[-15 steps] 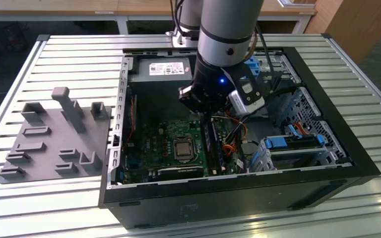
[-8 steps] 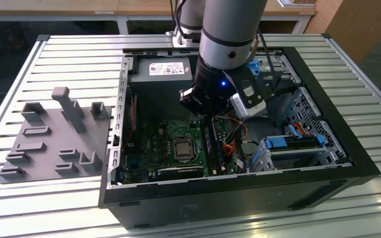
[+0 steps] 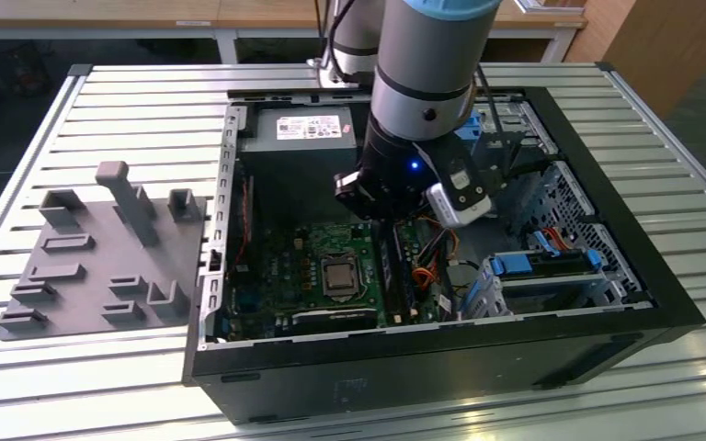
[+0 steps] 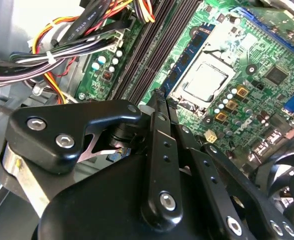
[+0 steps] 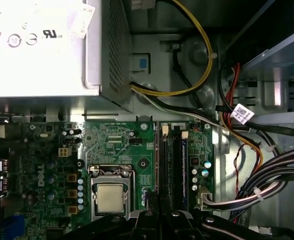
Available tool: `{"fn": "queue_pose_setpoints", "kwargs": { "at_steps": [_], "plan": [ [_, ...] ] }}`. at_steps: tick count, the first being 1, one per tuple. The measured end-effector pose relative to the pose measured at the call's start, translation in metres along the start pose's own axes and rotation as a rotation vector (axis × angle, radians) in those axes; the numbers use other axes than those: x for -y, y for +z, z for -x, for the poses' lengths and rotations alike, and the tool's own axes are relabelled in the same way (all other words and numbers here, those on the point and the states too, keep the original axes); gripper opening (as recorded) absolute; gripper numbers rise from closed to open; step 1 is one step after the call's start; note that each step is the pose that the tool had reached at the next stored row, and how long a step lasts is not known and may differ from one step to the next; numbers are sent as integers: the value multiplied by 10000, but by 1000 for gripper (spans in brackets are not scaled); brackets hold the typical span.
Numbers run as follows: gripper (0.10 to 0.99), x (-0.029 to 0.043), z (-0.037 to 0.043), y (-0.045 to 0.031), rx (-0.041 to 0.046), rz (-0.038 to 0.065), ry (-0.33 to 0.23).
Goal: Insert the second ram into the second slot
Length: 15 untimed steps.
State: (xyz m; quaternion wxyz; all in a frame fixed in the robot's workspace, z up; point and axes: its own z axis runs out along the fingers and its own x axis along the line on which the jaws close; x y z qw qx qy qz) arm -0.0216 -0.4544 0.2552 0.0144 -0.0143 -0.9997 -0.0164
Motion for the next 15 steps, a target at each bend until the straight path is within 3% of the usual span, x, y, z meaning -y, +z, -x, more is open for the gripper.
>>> {"fn": "queue_pose_setpoints", "kwargs": {
  "at_steps": [3,15],
  "plan": [
    [129,7,2,50,-27,0,1],
    [129,18,46,100,-31,-5,-114]
  ]
}}
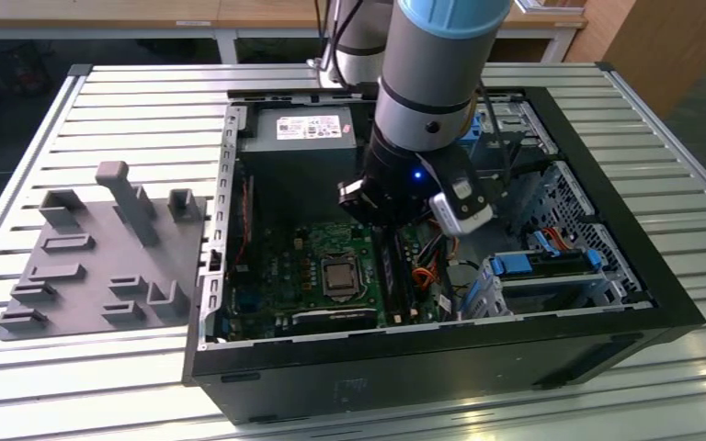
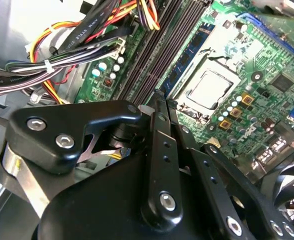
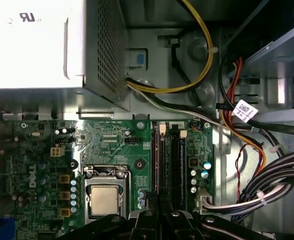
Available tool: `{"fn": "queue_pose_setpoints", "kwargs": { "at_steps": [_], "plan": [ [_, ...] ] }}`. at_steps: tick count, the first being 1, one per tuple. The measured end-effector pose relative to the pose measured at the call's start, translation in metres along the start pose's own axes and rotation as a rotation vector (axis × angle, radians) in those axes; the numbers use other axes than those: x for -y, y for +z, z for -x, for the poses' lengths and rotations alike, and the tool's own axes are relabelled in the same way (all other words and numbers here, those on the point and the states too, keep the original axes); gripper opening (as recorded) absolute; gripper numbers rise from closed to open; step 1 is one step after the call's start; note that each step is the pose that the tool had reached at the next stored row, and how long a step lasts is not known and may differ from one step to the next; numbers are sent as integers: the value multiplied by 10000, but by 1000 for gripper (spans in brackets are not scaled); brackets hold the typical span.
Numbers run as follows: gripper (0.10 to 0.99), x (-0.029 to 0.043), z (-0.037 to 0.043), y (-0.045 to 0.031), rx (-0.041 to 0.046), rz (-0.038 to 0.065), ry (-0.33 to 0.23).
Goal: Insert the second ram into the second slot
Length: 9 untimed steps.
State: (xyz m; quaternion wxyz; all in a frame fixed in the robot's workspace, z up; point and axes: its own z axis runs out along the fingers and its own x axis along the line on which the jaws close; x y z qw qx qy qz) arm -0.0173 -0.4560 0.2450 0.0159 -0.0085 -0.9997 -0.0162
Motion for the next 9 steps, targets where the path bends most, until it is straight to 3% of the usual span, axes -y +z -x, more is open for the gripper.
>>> {"fn": "queue_pose_setpoints", "kwargs": {
  "at_steps": [9],
  "plan": [
    [129,29,2,59,-9,-17,-201]
  ]
}}
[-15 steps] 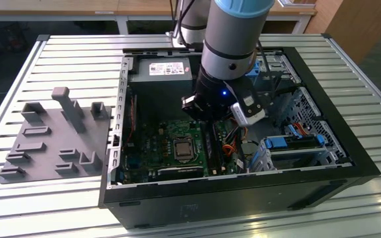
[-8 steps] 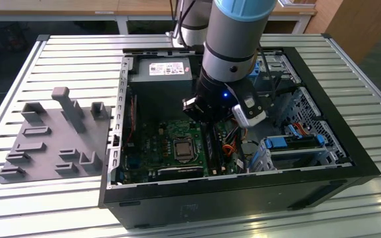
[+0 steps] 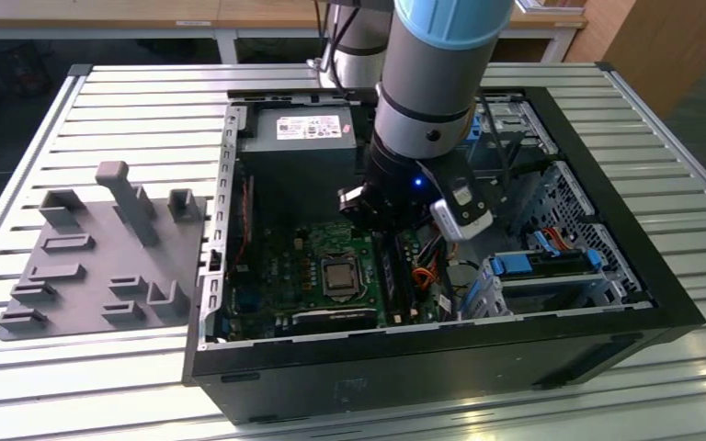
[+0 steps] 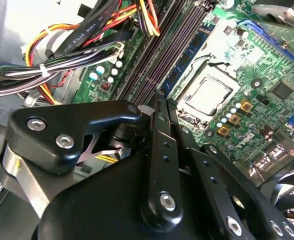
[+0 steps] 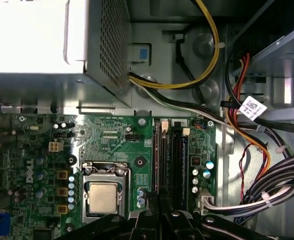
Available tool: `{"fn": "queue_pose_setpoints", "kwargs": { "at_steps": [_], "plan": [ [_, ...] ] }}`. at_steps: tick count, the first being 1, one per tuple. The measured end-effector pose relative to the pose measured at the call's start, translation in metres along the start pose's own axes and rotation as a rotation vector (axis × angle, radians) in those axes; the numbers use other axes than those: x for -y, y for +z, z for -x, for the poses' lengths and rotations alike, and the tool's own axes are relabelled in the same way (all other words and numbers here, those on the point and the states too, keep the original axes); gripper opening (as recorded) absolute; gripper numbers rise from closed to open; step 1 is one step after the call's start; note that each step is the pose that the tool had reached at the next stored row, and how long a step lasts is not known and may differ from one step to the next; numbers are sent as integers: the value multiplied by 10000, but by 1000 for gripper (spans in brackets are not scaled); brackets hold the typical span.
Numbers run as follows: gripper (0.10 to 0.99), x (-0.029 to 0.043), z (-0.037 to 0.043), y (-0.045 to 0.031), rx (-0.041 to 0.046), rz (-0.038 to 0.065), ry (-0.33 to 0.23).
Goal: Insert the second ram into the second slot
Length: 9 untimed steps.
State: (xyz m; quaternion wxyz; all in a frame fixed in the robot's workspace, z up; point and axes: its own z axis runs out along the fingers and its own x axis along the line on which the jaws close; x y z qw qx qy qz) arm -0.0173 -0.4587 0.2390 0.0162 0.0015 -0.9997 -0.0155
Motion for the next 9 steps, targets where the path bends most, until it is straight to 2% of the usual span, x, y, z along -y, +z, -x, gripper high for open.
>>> {"fn": "queue_pose_setpoints", "kwargs": {
  "at_steps": [9],
  "plan": [
    [129,6,13,50,0,-3,1]
  ]
}}
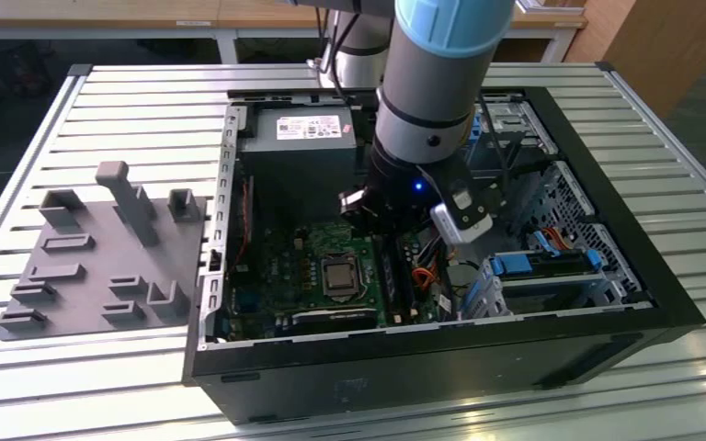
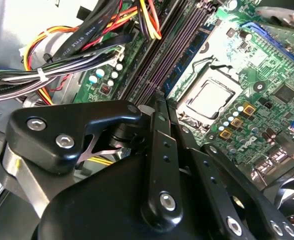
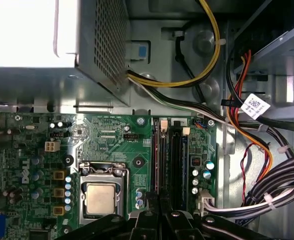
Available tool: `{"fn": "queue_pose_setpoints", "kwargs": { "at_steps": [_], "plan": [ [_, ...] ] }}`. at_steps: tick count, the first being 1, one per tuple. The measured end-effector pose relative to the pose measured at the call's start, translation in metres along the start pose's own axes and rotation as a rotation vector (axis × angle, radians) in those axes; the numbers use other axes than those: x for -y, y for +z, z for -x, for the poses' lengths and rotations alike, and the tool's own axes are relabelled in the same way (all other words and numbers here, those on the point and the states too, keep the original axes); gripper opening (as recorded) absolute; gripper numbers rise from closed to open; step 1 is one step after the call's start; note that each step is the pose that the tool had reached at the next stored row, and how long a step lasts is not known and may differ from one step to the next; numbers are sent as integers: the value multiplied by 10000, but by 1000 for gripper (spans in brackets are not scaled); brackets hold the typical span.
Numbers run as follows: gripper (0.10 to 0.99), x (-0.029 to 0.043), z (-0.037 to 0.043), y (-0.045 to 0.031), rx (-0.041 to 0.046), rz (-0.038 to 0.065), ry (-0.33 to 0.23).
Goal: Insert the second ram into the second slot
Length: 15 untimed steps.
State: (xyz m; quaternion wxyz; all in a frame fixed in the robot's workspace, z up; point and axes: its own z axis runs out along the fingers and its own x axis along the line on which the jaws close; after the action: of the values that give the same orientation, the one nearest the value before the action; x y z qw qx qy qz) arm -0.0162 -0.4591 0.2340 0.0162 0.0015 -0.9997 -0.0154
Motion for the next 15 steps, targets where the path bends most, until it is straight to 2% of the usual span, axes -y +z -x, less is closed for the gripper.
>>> {"fn": "queue_pose_setpoints", "kwargs": {
  "at_steps": [15],
  "plan": [
    [129,52,27,35,-1,0,-1]
  ]
}}
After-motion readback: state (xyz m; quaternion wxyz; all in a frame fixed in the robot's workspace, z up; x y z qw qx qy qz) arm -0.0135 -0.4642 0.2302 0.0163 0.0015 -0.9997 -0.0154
